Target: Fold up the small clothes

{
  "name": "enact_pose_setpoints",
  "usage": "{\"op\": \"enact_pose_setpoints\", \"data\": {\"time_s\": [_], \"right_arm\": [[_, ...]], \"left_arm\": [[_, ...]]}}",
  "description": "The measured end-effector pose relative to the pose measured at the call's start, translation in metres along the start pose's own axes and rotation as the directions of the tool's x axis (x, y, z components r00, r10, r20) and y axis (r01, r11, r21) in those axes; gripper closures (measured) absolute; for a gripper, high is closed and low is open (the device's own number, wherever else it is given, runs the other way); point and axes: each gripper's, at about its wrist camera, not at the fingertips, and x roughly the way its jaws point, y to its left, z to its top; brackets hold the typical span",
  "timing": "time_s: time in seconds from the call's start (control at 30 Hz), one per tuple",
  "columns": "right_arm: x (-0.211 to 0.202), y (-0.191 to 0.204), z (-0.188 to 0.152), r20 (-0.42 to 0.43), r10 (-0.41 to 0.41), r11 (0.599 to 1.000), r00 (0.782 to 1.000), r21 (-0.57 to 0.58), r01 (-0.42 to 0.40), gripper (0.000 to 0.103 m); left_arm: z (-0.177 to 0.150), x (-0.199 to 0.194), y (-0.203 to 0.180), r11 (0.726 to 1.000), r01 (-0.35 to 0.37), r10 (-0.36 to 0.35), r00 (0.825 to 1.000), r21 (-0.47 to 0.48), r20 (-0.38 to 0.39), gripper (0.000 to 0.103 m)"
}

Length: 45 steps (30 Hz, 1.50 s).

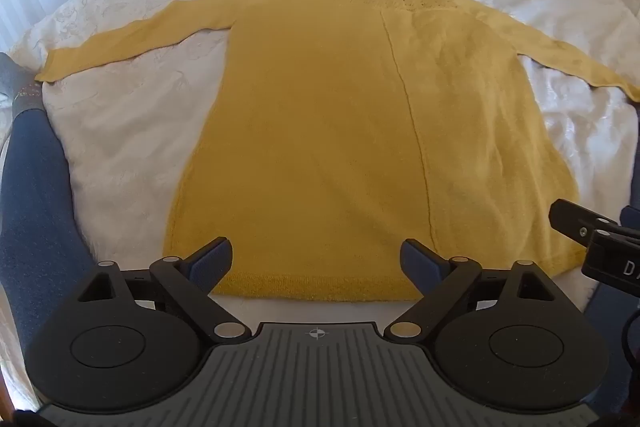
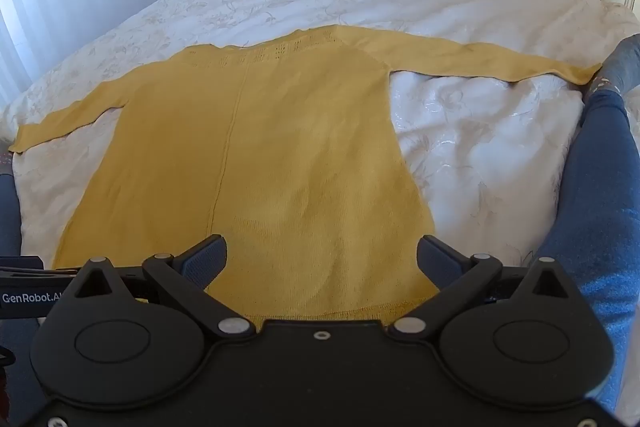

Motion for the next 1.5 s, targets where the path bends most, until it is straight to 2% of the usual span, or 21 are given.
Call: {"op": "enact_pose_setpoints", "data": {"time_s": [0.03, 0.07, 0.13, 0.27, 0.83, 1.5], "right_arm": [[0.000, 0.000, 0.000, 0.000, -0.002, 1.000, 1.000, 0.000, 0.002, 0.002], [0.000, 0.000, 0.000, 0.000, -0.002, 1.000, 1.000, 0.000, 0.002, 0.002], [0.000, 0.000, -0.001, 0.000, -0.003, 1.000, 1.000, 0.004, 0.003, 0.002], [0.000, -0.001, -0.001, 0.003, -0.005, 1.000, 1.000, 0.012, 0.005, 0.002], [0.001, -0.004, -0.004, -0.019, -0.014, 1.000, 1.000, 0.021, 0.014, 0.002], [0.002, -0.006, -0.004, -0.029, -0.002, 0.999, 1.000, 0.036, 0.003, 0.002]], "left_arm": [[0.001, 0.001, 0.001, 1.000, 0.003, -0.003, 1.000, -0.002, -0.002, 0.011], [-0.003, -0.006, -0.004, 1.000, -0.005, 0.005, 0.999, 0.010, 0.037, 0.011], [-0.004, -0.007, -0.002, 1.000, 0.021, -0.021, 0.999, 0.000, 0.028, 0.011], [0.000, -0.005, -0.008, 1.000, 0.024, -0.025, 1.000, 0.019, 0.007, 0.011], [-0.004, -0.002, -0.010, 0.996, 0.069, -0.070, 0.998, 0.064, 0.005, 0.011], [-0.005, -0.001, -0.015, 0.995, 0.071, -0.071, 0.997, 0.071, 0.004, 0.011]]}}
